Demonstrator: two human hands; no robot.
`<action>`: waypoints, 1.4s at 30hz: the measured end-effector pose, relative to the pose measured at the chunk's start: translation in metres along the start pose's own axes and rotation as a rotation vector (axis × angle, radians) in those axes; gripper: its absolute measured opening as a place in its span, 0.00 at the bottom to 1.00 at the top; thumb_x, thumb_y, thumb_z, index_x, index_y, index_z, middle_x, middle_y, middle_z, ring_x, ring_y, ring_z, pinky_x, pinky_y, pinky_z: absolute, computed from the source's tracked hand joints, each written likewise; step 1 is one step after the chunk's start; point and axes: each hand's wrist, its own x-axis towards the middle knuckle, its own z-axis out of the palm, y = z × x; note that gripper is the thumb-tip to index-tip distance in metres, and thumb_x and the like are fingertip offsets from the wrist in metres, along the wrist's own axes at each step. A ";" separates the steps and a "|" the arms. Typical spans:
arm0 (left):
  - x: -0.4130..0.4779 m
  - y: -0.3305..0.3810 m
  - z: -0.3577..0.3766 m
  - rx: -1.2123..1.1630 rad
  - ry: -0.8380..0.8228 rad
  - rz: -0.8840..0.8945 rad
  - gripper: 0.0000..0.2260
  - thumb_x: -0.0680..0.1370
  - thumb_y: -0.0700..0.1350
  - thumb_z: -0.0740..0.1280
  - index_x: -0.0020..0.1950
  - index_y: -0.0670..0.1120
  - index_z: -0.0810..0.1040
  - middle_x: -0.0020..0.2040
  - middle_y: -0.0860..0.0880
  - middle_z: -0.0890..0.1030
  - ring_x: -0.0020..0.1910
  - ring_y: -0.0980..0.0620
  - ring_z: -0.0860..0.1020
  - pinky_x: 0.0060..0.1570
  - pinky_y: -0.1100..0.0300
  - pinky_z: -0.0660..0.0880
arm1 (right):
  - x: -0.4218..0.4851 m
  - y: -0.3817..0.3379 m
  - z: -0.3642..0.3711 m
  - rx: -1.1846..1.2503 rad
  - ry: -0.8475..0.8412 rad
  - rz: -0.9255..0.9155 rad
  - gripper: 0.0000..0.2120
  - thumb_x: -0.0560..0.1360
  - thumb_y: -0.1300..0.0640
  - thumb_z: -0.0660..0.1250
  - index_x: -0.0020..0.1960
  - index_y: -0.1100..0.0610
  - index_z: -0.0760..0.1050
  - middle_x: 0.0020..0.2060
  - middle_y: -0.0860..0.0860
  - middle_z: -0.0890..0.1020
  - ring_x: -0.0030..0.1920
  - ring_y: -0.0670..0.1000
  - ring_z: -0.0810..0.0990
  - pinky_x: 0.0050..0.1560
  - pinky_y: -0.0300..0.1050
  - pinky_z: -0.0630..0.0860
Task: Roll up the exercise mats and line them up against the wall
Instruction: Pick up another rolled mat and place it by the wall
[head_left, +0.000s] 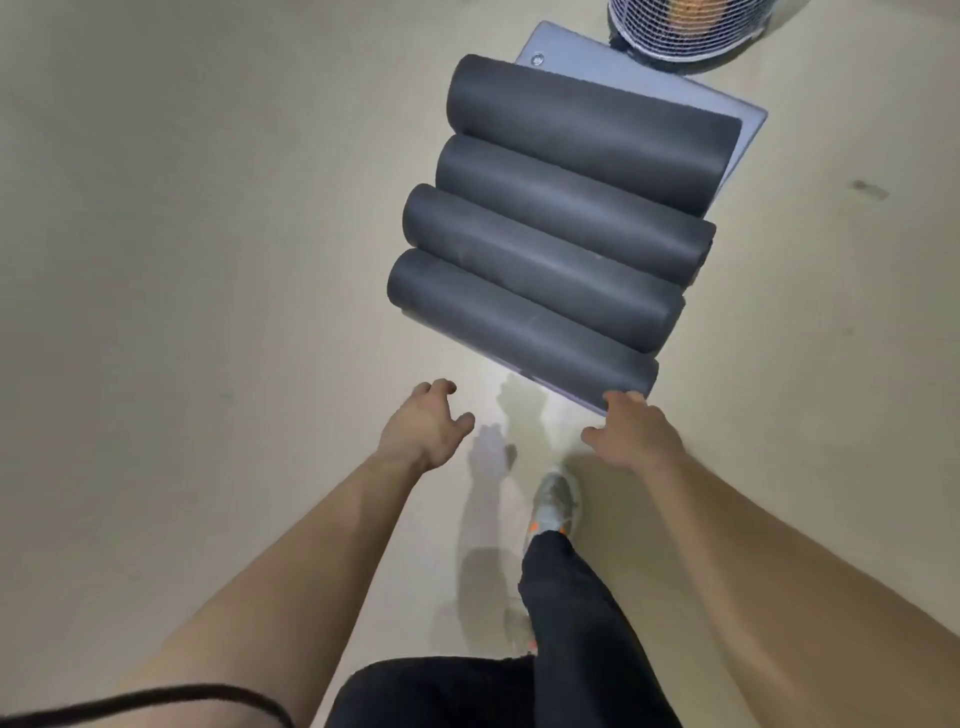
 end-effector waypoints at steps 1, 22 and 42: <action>0.031 -0.002 0.003 0.013 0.000 0.001 0.26 0.83 0.54 0.63 0.79 0.47 0.65 0.76 0.49 0.68 0.67 0.46 0.75 0.62 0.52 0.72 | 0.025 -0.002 0.005 0.018 0.000 0.017 0.29 0.81 0.48 0.63 0.78 0.58 0.62 0.75 0.57 0.66 0.72 0.63 0.69 0.67 0.55 0.71; 0.340 -0.069 0.092 0.495 0.349 0.597 0.27 0.80 0.52 0.67 0.76 0.43 0.66 0.72 0.38 0.69 0.67 0.34 0.68 0.62 0.41 0.73 | 0.256 0.002 0.196 0.496 0.689 0.652 0.32 0.82 0.46 0.62 0.78 0.63 0.58 0.77 0.63 0.60 0.72 0.64 0.65 0.62 0.59 0.74; 0.342 0.073 0.252 0.722 0.469 1.082 0.54 0.68 0.76 0.68 0.85 0.55 0.49 0.84 0.48 0.58 0.81 0.40 0.57 0.78 0.39 0.54 | 0.278 0.083 0.185 1.129 0.819 0.510 0.23 0.76 0.40 0.70 0.64 0.54 0.77 0.58 0.54 0.83 0.55 0.60 0.81 0.53 0.50 0.78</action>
